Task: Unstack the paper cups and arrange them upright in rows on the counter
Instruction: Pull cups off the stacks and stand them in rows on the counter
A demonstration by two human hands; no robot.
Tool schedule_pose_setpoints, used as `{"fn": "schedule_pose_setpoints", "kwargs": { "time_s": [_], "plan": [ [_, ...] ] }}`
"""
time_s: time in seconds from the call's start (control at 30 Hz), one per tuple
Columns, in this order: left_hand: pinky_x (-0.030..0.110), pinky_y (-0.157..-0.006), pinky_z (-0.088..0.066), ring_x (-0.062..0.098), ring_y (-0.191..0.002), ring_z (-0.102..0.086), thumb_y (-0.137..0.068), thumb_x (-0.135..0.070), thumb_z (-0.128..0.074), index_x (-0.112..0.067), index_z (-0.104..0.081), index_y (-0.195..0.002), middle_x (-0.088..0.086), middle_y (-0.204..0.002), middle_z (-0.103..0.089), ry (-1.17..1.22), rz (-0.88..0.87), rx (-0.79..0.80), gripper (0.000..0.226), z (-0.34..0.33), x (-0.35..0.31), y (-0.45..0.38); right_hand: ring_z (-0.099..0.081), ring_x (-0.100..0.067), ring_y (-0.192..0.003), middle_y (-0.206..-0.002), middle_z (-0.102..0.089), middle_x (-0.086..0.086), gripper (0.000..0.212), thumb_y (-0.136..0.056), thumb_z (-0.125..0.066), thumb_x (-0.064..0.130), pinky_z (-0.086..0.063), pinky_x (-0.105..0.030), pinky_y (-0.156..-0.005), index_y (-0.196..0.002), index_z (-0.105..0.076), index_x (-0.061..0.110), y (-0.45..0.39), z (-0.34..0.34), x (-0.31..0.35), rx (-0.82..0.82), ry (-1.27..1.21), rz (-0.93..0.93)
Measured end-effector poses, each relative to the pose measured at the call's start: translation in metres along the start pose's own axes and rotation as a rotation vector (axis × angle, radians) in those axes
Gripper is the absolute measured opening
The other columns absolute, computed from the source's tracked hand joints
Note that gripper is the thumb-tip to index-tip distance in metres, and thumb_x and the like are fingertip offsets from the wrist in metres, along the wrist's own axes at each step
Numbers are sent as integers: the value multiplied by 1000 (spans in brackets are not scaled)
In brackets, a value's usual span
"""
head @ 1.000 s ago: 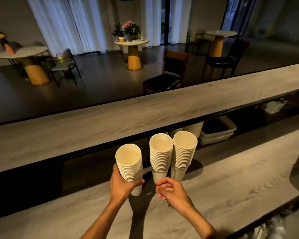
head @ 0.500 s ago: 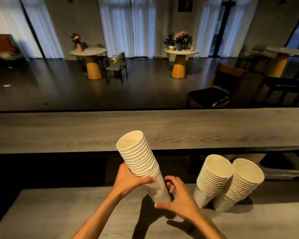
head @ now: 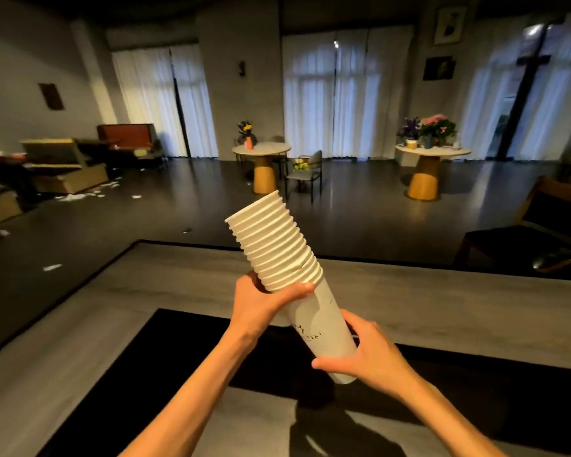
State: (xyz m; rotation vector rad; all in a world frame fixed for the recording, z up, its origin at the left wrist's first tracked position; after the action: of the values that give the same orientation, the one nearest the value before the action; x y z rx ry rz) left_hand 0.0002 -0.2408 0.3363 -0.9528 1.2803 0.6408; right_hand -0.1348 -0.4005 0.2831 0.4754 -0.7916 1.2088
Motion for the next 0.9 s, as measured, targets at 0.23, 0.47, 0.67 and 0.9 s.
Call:
{"fn": "schedule_pose_setpoints", "kwargs": {
  "time_s": [0.23,0.47,0.67,0.9],
  "plan": [
    [14,-68,-56,6,-89,-76,-46,-30,-98,-13,-75,-106,-4,-95,-81,44,-40,-384,67,112,-28,-39,-60,-4,-99,-111,-60,24,84,-59,-83,60,-54,-26,-79,-131,-40,52,-117,-56,82,-31,119,219],
    [34,-82,-61,10,-93,-76,-39,-41,-101,-17,-76,-105,-6,-97,-81,111,-83,-645,74,223,-54,-79,-55,-11,-111,-120,-53,16,85,-58,-89,53,-55,-36,-91,-122,-35,44,-227,-131,134,109,24,217],
    [46,-92,-60,25,-117,-68,-49,-34,-96,-16,-62,-116,7,-123,-71,429,-168,-800,78,343,-76,-138,-56,-21,-122,-134,-56,4,97,-53,-93,51,-53,-46,-99,-130,-38,31,-324,-211,159,109,-53,148],
    [48,-103,-54,23,-113,-65,-81,-30,-79,-17,-61,-114,11,-130,-67,466,-49,-753,40,447,-29,-203,-60,-24,-123,-136,-61,-5,96,-55,-94,43,-54,-42,-96,-136,-48,18,-443,-285,180,43,-160,12]
  ]
}}
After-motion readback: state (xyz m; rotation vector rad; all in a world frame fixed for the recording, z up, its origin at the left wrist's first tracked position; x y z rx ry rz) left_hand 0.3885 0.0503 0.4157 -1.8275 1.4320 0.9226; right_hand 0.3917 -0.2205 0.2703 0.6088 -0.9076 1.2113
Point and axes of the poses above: each hand's wrist, its own y-axis away from the middle knuckle, its own z-axis out of the back of the hand, x = y × z, the point moved 1 cm from there along -y, towards the middle knuckle
